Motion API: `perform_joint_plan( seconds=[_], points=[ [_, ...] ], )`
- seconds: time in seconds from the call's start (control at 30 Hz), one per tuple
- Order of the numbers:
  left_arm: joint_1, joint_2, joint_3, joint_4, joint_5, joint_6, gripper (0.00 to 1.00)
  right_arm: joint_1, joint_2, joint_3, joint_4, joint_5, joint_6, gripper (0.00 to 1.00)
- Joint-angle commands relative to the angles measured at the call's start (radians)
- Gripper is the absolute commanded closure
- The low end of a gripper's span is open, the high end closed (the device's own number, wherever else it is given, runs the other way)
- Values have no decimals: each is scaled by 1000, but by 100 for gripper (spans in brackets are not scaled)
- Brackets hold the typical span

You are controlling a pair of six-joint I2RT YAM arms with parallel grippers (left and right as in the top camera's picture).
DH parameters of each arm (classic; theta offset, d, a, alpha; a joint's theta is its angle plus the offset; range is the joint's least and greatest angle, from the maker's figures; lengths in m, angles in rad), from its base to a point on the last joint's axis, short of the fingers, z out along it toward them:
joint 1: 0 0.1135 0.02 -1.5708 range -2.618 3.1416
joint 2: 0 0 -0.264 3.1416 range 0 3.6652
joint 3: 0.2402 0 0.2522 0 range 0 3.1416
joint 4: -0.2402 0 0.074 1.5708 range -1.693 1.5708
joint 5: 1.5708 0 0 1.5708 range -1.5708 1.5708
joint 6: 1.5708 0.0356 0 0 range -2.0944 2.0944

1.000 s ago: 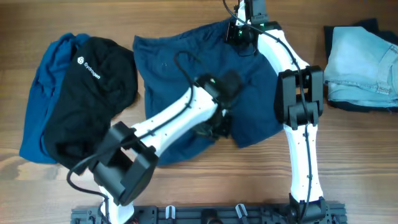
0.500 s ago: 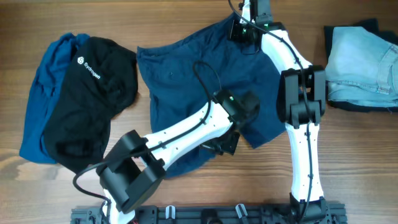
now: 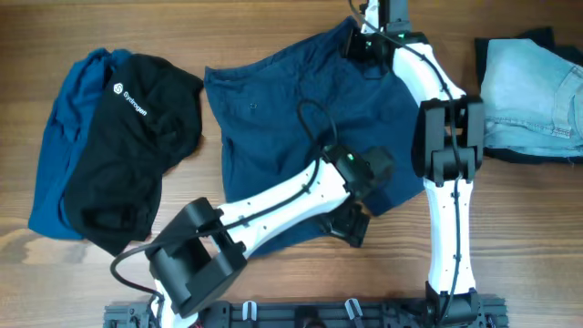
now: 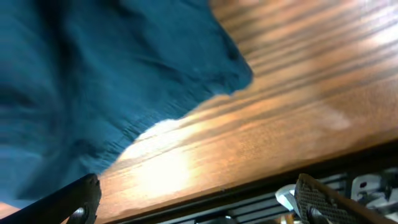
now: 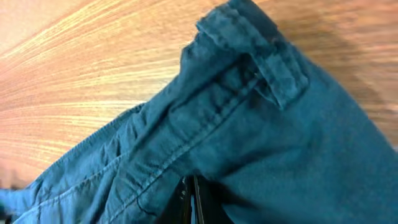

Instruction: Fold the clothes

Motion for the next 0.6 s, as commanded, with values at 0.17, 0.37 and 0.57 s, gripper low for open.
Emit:
perform_joint_plan(
  seconds=[0.17, 0.37, 0.57],
  points=[
    [321, -158, 106, 97, -149, 80, 0, -77, -251, 10, -305, 5, -85, 6],
    [529, -136, 106, 335, -120, 184, 0, -74, -416, 10, -558, 6, -86, 1],
    [620, -49, 106, 482, -78, 310, 5, -46, -455, 9, -762, 42, -85, 14]
  ],
)
